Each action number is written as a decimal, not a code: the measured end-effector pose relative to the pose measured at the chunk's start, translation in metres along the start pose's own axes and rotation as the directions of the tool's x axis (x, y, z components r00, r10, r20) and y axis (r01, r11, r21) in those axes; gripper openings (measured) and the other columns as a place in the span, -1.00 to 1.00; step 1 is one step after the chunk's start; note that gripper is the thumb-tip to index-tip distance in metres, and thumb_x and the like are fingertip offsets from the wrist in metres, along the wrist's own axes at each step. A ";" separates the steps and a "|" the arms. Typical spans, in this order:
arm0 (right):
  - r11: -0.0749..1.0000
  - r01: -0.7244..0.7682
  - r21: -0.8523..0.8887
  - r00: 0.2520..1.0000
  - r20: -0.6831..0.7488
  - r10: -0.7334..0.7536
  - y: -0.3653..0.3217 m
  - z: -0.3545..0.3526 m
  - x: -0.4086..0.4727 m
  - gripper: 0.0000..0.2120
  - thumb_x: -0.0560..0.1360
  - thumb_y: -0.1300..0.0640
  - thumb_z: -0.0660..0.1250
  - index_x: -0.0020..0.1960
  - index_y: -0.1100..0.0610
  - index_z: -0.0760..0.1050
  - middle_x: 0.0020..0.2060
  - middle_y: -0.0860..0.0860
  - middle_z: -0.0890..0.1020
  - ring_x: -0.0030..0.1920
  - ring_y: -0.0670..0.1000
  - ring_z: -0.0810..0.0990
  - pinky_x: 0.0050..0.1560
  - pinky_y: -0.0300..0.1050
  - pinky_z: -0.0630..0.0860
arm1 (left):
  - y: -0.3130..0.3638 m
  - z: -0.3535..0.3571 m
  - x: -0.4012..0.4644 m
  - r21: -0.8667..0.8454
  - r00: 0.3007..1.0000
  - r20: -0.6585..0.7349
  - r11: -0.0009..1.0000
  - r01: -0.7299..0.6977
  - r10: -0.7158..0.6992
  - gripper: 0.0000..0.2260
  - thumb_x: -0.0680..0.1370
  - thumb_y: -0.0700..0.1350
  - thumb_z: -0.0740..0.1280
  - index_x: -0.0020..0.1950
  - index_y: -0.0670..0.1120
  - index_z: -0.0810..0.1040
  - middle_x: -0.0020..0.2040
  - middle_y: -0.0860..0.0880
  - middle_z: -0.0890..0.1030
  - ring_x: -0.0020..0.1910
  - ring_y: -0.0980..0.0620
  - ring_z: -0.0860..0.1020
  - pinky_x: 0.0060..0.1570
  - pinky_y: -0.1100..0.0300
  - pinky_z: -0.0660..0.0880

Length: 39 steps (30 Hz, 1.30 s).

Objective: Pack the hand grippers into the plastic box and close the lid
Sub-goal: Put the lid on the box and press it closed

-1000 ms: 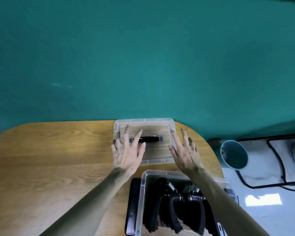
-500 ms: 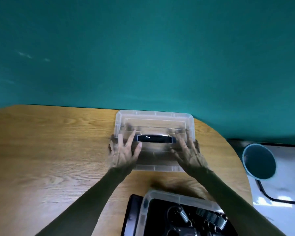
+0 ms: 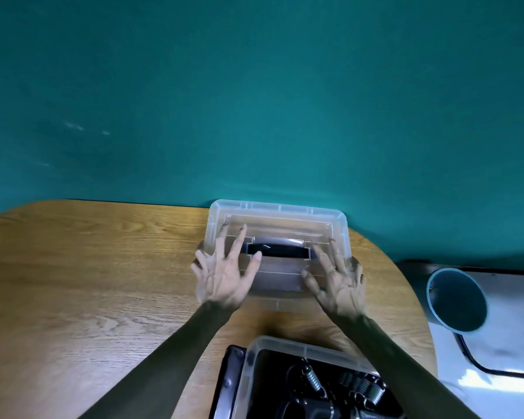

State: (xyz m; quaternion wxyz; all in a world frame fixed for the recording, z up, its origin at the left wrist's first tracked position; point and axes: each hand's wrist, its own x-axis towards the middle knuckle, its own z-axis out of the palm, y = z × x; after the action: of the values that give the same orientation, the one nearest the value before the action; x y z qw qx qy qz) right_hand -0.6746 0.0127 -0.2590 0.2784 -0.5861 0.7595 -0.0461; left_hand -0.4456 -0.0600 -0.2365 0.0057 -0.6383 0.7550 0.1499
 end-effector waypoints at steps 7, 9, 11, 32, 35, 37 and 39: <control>0.988 -0.095 -0.124 0.975 -0.211 0.068 -0.013 -0.035 -0.021 -0.34 0.50 -0.43 -0.12 0.56 -0.31 -0.05 0.61 -0.18 -0.09 0.25 0.29 0.32 0.23 0.20 0.36 | 0.011 -0.018 -0.016 -0.061 0.996 -0.080 0.998 0.022 -0.027 -0.32 0.51 0.48 -0.16 0.60 0.29 -0.12 0.61 0.10 0.00 -0.02 -0.04 0.21 -0.08 0.05 0.31; 0.985 -0.115 -0.126 0.961 -0.265 0.078 -0.015 -0.046 -0.027 -0.35 0.51 -0.41 -0.09 0.57 -0.28 0.01 0.61 -0.17 -0.05 0.25 0.26 0.31 0.22 0.19 0.37 | 0.018 -0.026 -0.022 -0.066 0.993 -0.114 0.998 0.017 -0.025 -0.33 0.52 0.48 -0.17 0.60 0.29 -0.08 0.61 0.12 0.00 -0.02 -0.05 0.25 -0.09 0.05 0.32; 0.981 -0.129 -0.143 0.953 -0.290 0.083 -0.015 -0.056 -0.034 -0.35 0.51 -0.41 -0.10 0.57 -0.29 0.03 0.61 -0.15 -0.01 0.30 0.28 0.29 0.25 0.23 0.37 | 0.027 -0.035 -0.026 -0.070 0.990 -0.143 0.997 0.013 -0.023 -0.33 0.52 0.48 -0.17 0.60 0.29 -0.05 0.60 0.11 0.04 -0.01 -0.04 0.25 -0.10 0.06 0.32; 0.943 -0.303 -0.139 0.854 -0.478 0.204 -0.006 -0.099 -0.196 -0.47 0.53 -0.36 0.07 0.48 -0.29 0.28 0.60 -0.12 0.13 0.34 0.34 0.29 0.25 0.26 0.32 | 0.081 -0.084 -0.152 -0.126 0.977 -0.189 0.985 -0.122 0.097 -0.41 0.54 0.45 -0.07 0.56 0.32 0.14 0.59 0.18 0.08 0.05 -0.08 0.20 -0.03 0.02 0.24; 0.941 -0.322 -0.104 0.847 -0.476 0.237 0.001 -0.074 -0.231 -0.51 0.55 -0.33 0.13 0.45 -0.29 0.31 0.59 -0.13 0.14 0.31 0.34 0.30 0.24 0.27 0.32 | 0.075 -0.070 -0.186 -0.120 0.981 -0.155 0.984 -0.132 0.113 -0.43 0.55 0.44 -0.06 0.55 0.33 0.15 0.59 0.19 0.07 0.05 -0.08 0.20 -0.01 0.01 0.26; 0.940 -0.317 -0.125 0.850 -0.477 0.223 0.006 -0.058 -0.249 -0.48 0.53 -0.36 0.08 0.45 -0.28 0.32 0.59 -0.12 0.15 0.28 0.35 0.33 0.21 0.29 0.37 | 0.071 -0.061 -0.203 -0.114 0.984 -0.134 0.984 -0.136 0.121 -0.43 0.55 0.44 -0.06 0.54 0.33 0.17 0.59 0.21 0.06 0.04 -0.08 0.20 -0.02 0.02 0.25; 0.940 -0.321 -0.114 0.846 -0.480 0.231 0.013 -0.045 -0.269 -0.44 0.51 -0.39 0.02 0.45 -0.25 0.34 0.59 -0.10 0.18 0.26 0.37 0.35 0.18 0.30 0.41 | 0.070 -0.055 -0.219 -0.092 0.983 -0.119 0.984 -0.154 0.142 -0.43 0.55 0.45 -0.07 0.54 0.33 0.19 0.58 0.21 0.06 0.04 -0.08 0.20 0.00 0.01 0.27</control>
State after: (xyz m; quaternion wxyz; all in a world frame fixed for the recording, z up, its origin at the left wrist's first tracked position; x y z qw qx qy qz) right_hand -0.6646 0.2515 -0.1272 0.0373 -0.4663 0.8811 -0.0701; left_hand -0.4627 0.1477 -0.1248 -0.0802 -0.5873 0.7910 0.1516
